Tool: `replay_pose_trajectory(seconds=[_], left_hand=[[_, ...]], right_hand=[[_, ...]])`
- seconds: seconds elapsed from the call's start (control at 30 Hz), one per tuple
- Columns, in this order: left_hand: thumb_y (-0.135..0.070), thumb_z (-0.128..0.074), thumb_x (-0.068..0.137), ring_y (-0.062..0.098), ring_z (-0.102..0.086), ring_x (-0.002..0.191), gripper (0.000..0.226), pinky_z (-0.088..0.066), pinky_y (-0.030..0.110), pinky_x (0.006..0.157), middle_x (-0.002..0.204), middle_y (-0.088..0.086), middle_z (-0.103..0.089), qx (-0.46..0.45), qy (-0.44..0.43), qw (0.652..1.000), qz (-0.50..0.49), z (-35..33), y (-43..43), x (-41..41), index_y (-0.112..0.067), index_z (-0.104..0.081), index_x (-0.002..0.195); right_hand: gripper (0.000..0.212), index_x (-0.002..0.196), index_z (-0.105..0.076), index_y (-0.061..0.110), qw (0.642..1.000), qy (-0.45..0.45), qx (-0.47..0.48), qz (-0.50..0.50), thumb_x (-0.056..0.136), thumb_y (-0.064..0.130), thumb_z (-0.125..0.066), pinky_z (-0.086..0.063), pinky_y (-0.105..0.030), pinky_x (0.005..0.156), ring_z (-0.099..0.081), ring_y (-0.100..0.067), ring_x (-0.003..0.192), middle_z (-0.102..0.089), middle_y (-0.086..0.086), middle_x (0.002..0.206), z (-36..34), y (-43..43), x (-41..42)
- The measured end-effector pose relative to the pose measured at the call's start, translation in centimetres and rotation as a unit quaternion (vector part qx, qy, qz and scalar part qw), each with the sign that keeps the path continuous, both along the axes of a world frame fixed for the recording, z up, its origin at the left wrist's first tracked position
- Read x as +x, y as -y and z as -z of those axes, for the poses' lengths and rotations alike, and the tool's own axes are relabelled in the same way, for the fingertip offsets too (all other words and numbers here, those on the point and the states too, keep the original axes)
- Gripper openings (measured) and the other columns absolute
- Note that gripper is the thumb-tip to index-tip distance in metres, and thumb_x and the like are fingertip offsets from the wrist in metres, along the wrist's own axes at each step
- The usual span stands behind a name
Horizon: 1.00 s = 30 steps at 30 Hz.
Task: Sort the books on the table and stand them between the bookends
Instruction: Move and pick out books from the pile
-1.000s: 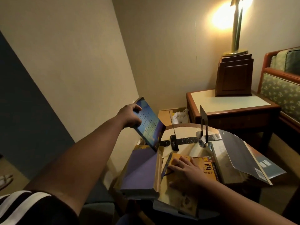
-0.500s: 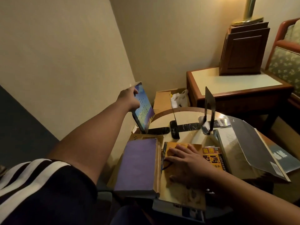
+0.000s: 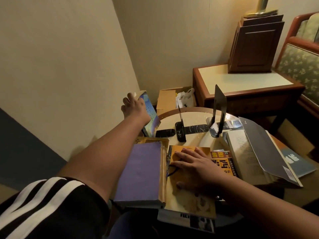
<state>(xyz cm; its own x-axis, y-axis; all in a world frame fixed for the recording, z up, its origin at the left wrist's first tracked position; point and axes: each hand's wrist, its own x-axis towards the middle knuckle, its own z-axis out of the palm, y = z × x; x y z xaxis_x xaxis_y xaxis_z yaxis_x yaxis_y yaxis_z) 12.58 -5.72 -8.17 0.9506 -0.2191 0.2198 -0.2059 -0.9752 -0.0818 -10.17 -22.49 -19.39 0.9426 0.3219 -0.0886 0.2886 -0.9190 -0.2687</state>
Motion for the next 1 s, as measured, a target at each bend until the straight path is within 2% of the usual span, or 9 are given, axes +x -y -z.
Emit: replay_pose_trajectory(seconds=[0.2,0.37,0.5,0.6,0.67,0.73,0.83,1.0], left_hand=[[-0.025,-0.057,0.075,0.033,-0.032,0.115,0.051,-0.039,0.041,0.091,0.128,0.013,-0.03,-0.01,-0.048,0.999,0.001,-0.9,-1.4,-0.1,-0.023,-0.046,0.125],[-0.033,-0.062,0.078,0.034,-0.032,0.122,0.055,-0.037,0.043,0.092,0.138,0.011,-0.029,-0.021,-0.048,0.997,0.058,-1.6,-2.5,-2.6,-0.025,-0.048,0.131],[-0.038,-0.062,0.08,0.036,-0.031,0.128,0.056,-0.037,0.048,0.096,0.148,0.012,-0.026,-0.035,0.0,0.991,0.131,-1.6,-3.6,-6.2,-0.025,-0.05,0.133],[-0.047,-0.061,0.083,0.033,-0.032,0.133,0.06,-0.038,0.048,0.1,0.15,0.01,-0.026,-0.045,-0.001,0.98,0.195,-0.4,-4.5,-9.6,-0.028,-0.046,0.138],[-0.057,-0.057,0.083,0.03,-0.033,0.135,0.065,-0.038,0.048,0.103,0.152,0.006,-0.027,-0.049,-0.058,0.974,0.213,1.2,-5.1,-11.8,-0.032,-0.04,0.142],[-0.064,-0.052,0.084,0.028,-0.03,0.139,0.071,-0.033,0.048,0.109,0.154,0.004,-0.027,-0.048,-0.131,0.967,0.213,3.1,-5.8,-13.6,-0.034,-0.034,0.146],[-0.066,-0.044,0.089,0.025,-0.021,0.146,0.074,-0.022,0.05,0.117,0.159,0.002,-0.022,-0.063,-0.195,0.955,0.213,4.8,-6.7,-15.0,-0.032,-0.026,0.152],[-0.079,-0.019,0.072,0.022,-0.017,0.148,0.091,-0.017,0.05,0.119,0.16,-0.001,-0.023,-0.094,-0.181,0.957,0.206,5.5,-7.0,-15.5,-0.035,-0.026,0.152]], right_hand=[[0.073,0.148,-0.01,0.059,1.0,0.0,0.0,0.002,0.084,0.085,-0.034,0.02,-0.041,0.115,0.017,-0.012,0.149,0.002,0.017,0.165,-0.2,-0.2,-0.1],[0.077,0.149,-0.008,0.056,1.0,-0.008,-0.017,-0.007,0.081,0.084,-0.033,0.02,-0.043,0.114,0.018,-0.014,0.149,0.002,0.013,0.166,-0.5,-0.2,0.0],[0.077,0.151,-0.007,0.052,0.999,-0.009,-0.039,-0.017,0.093,0.054,-0.057,0.019,-0.048,0.114,0.023,-0.014,0.143,0.004,0.009,0.166,0.4,0.2,0.5],[0.074,0.152,-0.018,0.048,0.999,-0.017,-0.033,-0.01,0.093,0.049,-0.062,0.013,-0.049,0.115,0.015,-0.02,0.15,-0.002,0.007,0.166,-0.3,-0.3,-0.1],[0.066,0.151,-0.029,0.043,1.0,-0.026,-0.015,-0.001,0.093,0.055,-0.058,0.005,-0.049,0.118,0.004,-0.023,0.152,-0.008,0.006,0.166,-1.8,-0.7,-1.2],[0.062,0.148,-0.037,0.041,1.0,-0.022,0.006,0.012,0.092,0.059,-0.055,-0.013,-0.049,0.121,-0.011,-0.024,0.151,-0.015,0.006,0.164,-3.3,-0.8,-2.8],[0.056,0.142,-0.045,0.04,0.999,-0.013,0.047,0.022,0.09,0.057,-0.057,-0.039,-0.039,0.113,-0.033,-0.02,0.143,-0.027,0.007,0.16,-4.8,-0.2,-4.9],[0.048,0.137,-0.052,0.038,0.994,0.006,0.088,0.061,0.091,0.053,-0.06,-0.047,-0.026,0.103,-0.045,-0.011,0.134,-0.038,0.012,0.153,-7.4,1.1,-7.5]])
